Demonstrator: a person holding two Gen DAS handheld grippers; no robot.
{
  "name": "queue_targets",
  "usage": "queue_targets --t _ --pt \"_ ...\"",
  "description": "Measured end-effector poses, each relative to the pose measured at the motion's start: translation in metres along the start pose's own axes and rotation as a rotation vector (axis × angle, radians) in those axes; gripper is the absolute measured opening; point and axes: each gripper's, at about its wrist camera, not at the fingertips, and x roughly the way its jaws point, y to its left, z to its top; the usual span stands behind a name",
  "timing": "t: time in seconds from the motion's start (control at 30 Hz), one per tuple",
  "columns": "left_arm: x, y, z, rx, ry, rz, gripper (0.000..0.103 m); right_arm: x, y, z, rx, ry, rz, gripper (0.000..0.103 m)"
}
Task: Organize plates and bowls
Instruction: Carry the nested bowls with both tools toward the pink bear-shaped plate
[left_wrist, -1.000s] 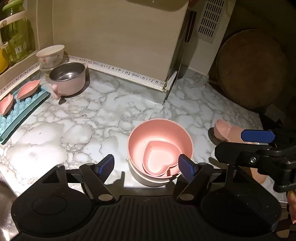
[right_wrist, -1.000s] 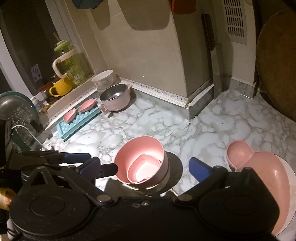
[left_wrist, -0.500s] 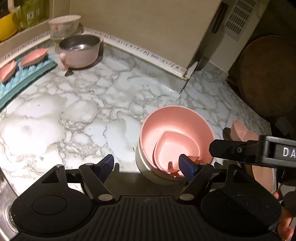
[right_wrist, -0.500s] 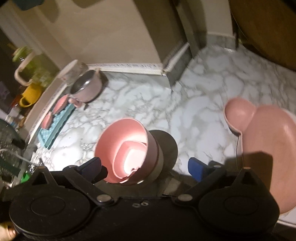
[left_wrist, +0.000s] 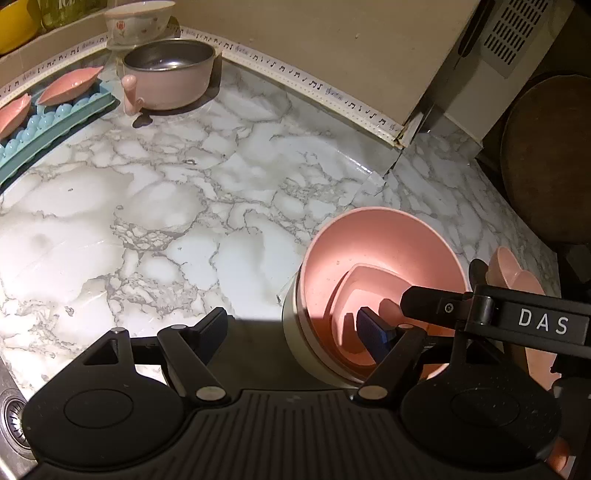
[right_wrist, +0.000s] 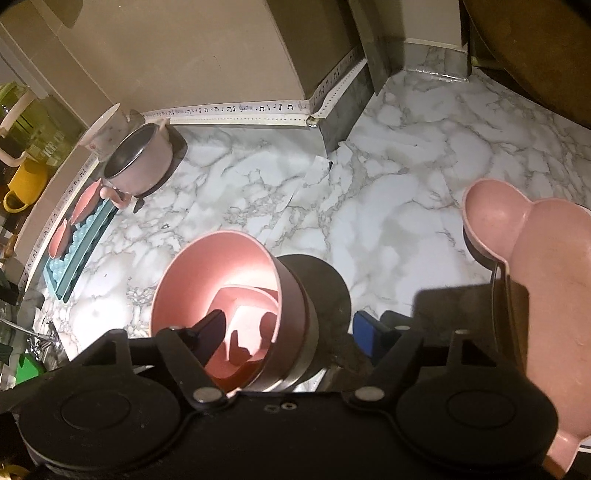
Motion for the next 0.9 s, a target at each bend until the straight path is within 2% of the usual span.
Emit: queue_targets --t 0.27,0.43,0.63,0.77,0.9 --pt "0.009 0.001 0.001 -0.014 0.02 -0.009 0.074 0.009 0.004 0.003 0.001 0.021 0.009 0.051" --pt "0.013 -0.001 0.001 -0.017 0.034 -0.024 0.064 0.014 0.006 0.004 0.001 0.03 0.013 0.044" --pt "0.017 -0.004 0.0 -0.014 0.05 -0.038 0.045 0.016 0.009 0.003 -0.009 0.028 -0.007 0.04" --pt "0.017 -0.005 0.0 -0.009 0.049 -0.049 0.037 0.017 0.007 0.002 -0.014 0.029 -0.013 0.035" --pt "0.015 -0.007 0.0 0.0 0.048 -0.043 0.037 0.016 0.005 0.001 -0.013 0.027 -0.018 0.031"
